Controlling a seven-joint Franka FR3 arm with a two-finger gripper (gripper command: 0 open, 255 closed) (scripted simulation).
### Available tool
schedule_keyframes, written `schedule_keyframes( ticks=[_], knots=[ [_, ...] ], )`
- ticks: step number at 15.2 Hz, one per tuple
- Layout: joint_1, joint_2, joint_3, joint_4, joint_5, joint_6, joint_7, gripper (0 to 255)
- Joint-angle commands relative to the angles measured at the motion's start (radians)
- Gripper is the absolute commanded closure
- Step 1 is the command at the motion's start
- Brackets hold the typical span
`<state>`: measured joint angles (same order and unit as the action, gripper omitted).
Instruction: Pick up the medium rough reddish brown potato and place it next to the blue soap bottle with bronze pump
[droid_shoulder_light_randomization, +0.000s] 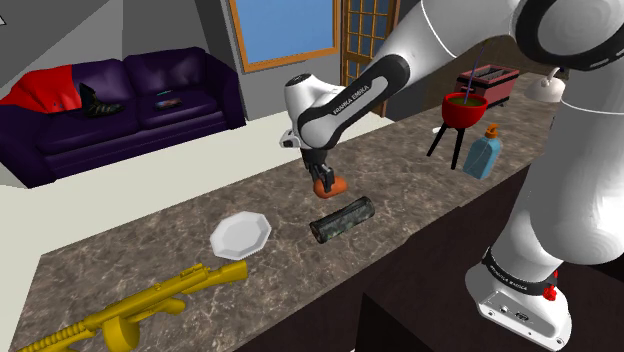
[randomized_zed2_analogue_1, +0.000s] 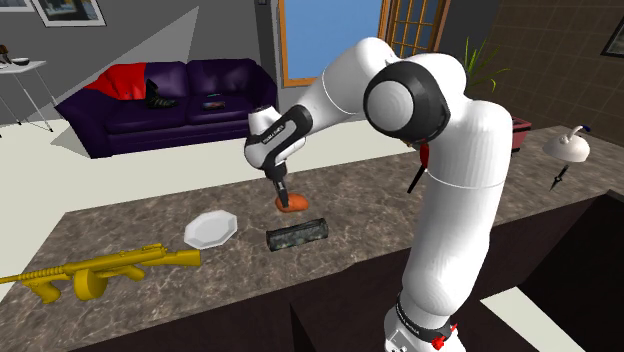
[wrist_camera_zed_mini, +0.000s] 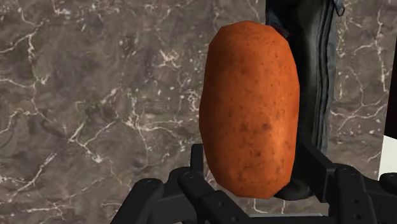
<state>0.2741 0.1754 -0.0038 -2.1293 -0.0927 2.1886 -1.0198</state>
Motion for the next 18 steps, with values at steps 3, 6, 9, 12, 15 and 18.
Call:
schedule_keyframes(
  ticks=[3,6,9,12,15,18],
  knots=[
    [0.000,-0.030,0.001,0.021,0.003,-0.052,-0.004,255],
    [0.001,-0.052,0.001,0.038,0.005,-0.089,-0.008,255],
    [0.001,-0.071,0.002,0.056,0.007,-0.127,-0.011,255],
    [0.001,-0.089,0.002,0.076,0.008,-0.164,-0.014,255],
    [0.001,-0.105,0.002,0.097,0.010,-0.202,-0.017,255],
    [0.002,-0.119,0.003,0.121,0.011,-0.240,-0.020,255]
  ],
)
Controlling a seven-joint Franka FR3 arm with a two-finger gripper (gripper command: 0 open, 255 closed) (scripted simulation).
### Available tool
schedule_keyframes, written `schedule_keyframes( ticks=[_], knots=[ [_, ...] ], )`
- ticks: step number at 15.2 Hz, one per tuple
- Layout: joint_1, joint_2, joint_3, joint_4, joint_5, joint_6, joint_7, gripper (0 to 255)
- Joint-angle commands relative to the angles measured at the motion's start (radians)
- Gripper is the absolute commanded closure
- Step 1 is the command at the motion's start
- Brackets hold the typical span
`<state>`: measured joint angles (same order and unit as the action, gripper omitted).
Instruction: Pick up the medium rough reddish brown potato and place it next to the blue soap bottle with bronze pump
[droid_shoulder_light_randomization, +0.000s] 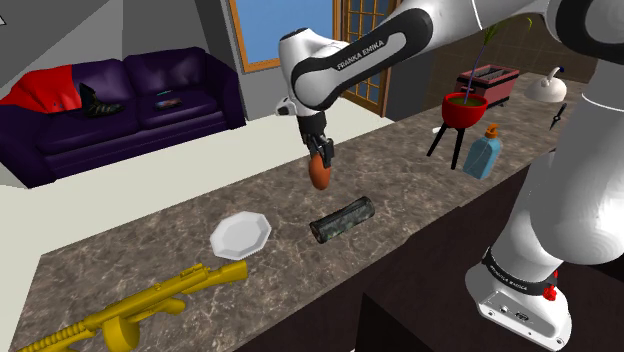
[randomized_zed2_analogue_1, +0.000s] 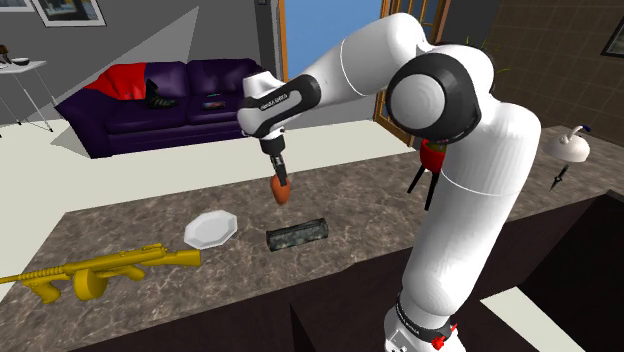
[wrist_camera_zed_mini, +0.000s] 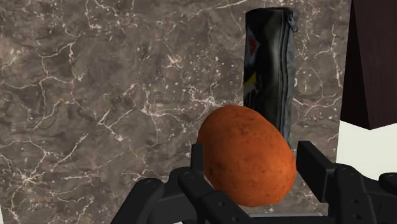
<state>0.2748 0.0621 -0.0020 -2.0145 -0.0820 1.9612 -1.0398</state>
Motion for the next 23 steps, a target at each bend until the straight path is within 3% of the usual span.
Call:
schedule_keyframes(
  ticks=[1,18,23],
  knots=[
    [0.001,-0.011,0.001,0.015,0.001,-0.026,-0.001,255],
    [0.002,-0.054,0.002,0.190,0.006,-0.244,-0.016,255],
    [-0.042,-0.184,-0.045,0.037,-0.011,-0.214,-0.101,255]
  ],
)
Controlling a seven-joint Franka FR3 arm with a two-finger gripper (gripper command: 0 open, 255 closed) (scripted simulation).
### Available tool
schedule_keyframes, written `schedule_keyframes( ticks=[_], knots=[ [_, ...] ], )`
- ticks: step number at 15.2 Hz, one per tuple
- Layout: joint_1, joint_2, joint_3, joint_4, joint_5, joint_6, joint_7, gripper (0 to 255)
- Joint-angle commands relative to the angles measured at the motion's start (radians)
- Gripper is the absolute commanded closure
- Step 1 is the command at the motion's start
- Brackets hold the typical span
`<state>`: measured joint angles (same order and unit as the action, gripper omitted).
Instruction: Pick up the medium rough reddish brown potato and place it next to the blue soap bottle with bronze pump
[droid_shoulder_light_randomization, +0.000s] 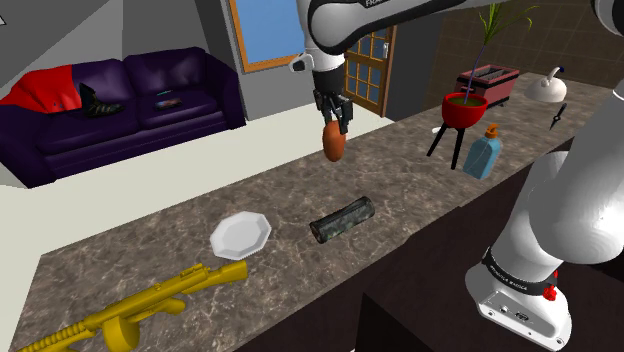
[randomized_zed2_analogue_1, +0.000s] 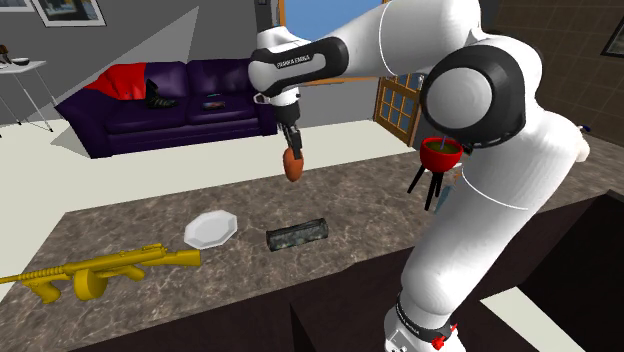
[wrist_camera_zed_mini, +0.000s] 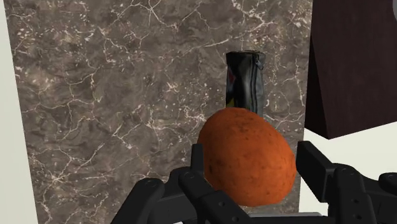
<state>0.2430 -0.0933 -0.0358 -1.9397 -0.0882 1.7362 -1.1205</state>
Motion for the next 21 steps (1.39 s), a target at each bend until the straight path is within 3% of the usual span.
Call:
schedule_keyframes(
  ticks=[1,11,21],
  knots=[
    [-0.019,-0.052,-0.022,-0.064,-0.009,0.015,-0.038,255],
    [-0.116,-0.254,-0.146,-0.265,-0.084,0.037,-0.226,255],
    [-0.224,-0.372,-0.299,-0.353,-0.191,0.046,-0.438,255]
  ],
)
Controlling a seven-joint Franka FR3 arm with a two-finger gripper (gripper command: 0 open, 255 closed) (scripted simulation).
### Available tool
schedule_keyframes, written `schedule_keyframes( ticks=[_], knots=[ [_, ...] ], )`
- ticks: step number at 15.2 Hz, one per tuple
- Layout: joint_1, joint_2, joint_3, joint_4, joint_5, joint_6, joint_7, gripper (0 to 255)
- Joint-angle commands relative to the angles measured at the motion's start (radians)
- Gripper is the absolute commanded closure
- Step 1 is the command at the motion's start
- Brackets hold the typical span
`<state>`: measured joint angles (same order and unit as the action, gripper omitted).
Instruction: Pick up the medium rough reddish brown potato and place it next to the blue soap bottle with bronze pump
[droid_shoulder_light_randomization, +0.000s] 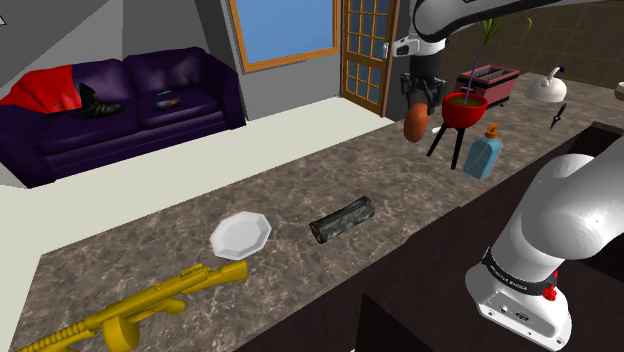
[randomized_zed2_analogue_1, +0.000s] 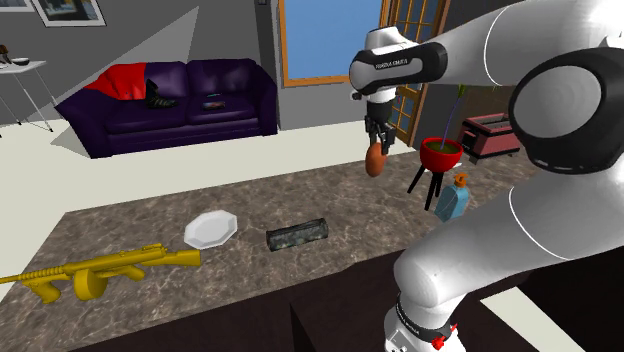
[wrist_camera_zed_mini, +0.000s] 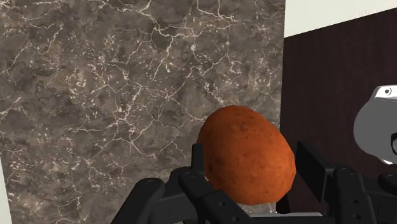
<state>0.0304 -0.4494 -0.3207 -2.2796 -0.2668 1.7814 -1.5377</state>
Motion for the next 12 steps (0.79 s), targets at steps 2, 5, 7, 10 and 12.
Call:
schedule_keyframes(
  ticks=[2,5,7,10,12],
  knots=[
    [-0.033,-0.028,-0.048,-0.017,-0.034,0.003,-0.066,255],
    [-0.063,-0.036,-0.102,-0.015,-0.065,0.010,-0.136,255],
    [-0.082,-0.036,-0.139,-0.008,-0.084,0.015,-0.184,255],
    [-0.108,-0.026,-0.197,0.011,-0.108,0.025,-0.257,255],
    [-0.122,-0.014,-0.237,0.029,-0.121,0.034,-0.308,255]
  ],
)
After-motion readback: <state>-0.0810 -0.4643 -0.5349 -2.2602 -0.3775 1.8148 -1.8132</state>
